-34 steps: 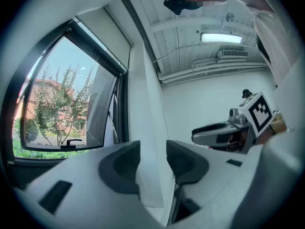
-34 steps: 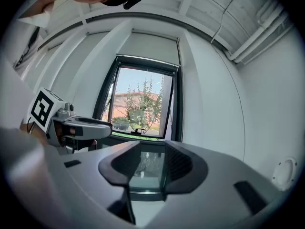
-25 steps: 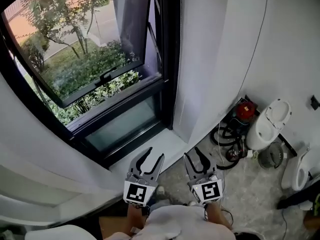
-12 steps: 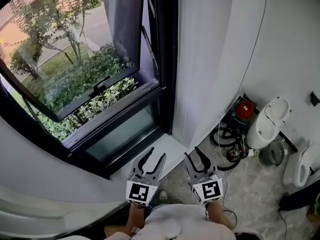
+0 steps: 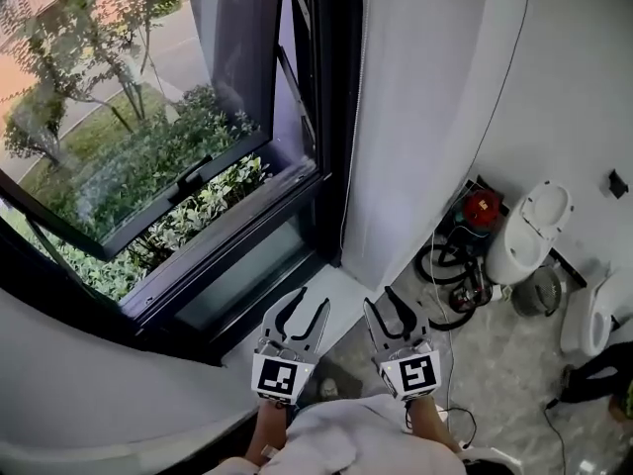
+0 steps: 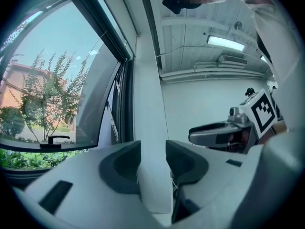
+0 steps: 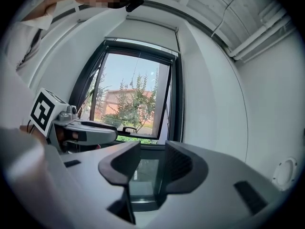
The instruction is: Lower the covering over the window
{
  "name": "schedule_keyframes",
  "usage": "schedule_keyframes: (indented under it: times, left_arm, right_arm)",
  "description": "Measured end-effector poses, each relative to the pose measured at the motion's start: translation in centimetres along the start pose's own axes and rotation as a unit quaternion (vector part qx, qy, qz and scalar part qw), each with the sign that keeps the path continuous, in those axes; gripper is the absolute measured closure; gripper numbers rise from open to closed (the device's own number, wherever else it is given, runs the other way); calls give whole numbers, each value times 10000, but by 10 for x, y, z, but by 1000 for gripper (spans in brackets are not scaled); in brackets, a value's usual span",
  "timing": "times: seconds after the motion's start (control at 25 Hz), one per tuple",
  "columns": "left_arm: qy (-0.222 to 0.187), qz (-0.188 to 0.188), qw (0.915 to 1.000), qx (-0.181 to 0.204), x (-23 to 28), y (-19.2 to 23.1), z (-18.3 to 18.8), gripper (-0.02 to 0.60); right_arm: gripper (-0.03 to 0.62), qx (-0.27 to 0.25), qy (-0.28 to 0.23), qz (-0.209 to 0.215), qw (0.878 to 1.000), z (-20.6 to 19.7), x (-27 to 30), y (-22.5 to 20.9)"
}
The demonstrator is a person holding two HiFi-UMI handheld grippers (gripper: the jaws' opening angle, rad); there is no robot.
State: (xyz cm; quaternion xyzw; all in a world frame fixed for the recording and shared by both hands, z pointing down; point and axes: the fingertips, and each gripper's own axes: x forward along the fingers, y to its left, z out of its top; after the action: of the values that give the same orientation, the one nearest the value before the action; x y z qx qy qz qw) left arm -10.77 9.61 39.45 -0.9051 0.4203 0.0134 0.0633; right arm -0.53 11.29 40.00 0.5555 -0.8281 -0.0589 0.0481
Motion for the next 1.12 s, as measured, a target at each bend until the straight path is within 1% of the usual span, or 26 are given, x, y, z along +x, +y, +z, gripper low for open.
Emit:
schedule_keyframes:
  times: [0.28, 0.48, 0.8, 0.96, 1.12]
  left_arm:
    - [-46, -69, 10000, 52, 26, 16, -11, 420]
    - [8, -37, 10000, 91, 54, 16, -15, 426]
    - [214, 211, 9995, 68, 103, 22, -24, 431]
    - [222, 338, 9991, 139, 126, 24, -26, 436]
    - [224, 511, 9984, 103, 145, 29, -26, 440]
  right_arm:
    - [439, -43, -24, -22, 10000, -6, 29, -10]
    - [441, 19, -81, 75, 9999, -11, 48, -31]
    - [441, 132, -80, 329, 9993, -19, 80, -73]
    - [441, 170, -93, 458, 9988, -23, 94, -91]
    - [442, 192, -79, 621, 9979, -26, 107, -105]
